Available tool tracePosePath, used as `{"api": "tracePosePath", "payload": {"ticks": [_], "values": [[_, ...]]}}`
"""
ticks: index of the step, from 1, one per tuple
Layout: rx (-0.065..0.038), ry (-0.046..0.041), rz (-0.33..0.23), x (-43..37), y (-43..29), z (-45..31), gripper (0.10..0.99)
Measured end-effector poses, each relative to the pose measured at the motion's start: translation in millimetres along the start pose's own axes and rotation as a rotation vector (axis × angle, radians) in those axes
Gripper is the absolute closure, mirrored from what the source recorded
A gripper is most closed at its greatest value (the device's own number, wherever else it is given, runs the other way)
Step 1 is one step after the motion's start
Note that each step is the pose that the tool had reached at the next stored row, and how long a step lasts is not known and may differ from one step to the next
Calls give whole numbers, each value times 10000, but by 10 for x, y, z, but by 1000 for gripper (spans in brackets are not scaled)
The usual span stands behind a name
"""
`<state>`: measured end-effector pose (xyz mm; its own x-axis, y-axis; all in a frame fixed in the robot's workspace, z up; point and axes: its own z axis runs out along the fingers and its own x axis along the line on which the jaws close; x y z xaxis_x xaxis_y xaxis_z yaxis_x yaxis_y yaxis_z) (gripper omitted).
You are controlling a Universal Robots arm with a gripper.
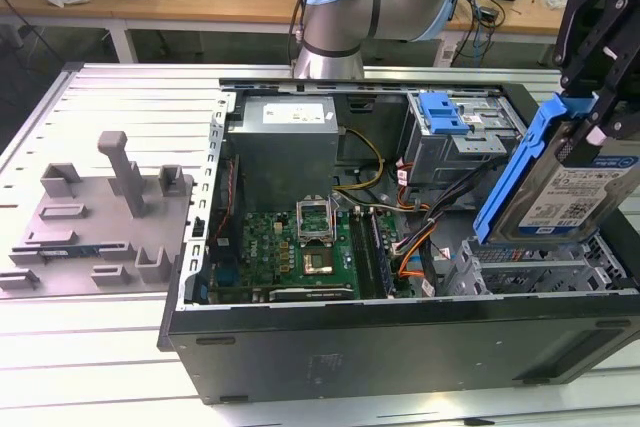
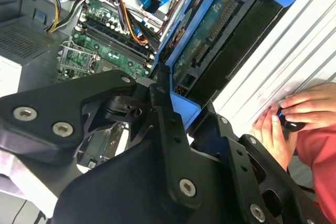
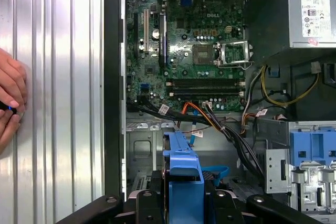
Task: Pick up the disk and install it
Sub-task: 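Insert the disk into the insertion slot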
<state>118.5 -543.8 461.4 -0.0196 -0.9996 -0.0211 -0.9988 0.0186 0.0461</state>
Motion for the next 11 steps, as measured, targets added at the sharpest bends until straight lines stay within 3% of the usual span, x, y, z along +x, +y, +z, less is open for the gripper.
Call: {"api": "tracePosePath", "payload": {"ticks": [11], "values": [[0, 18, 1, 4, -7, 73, 718]]}}
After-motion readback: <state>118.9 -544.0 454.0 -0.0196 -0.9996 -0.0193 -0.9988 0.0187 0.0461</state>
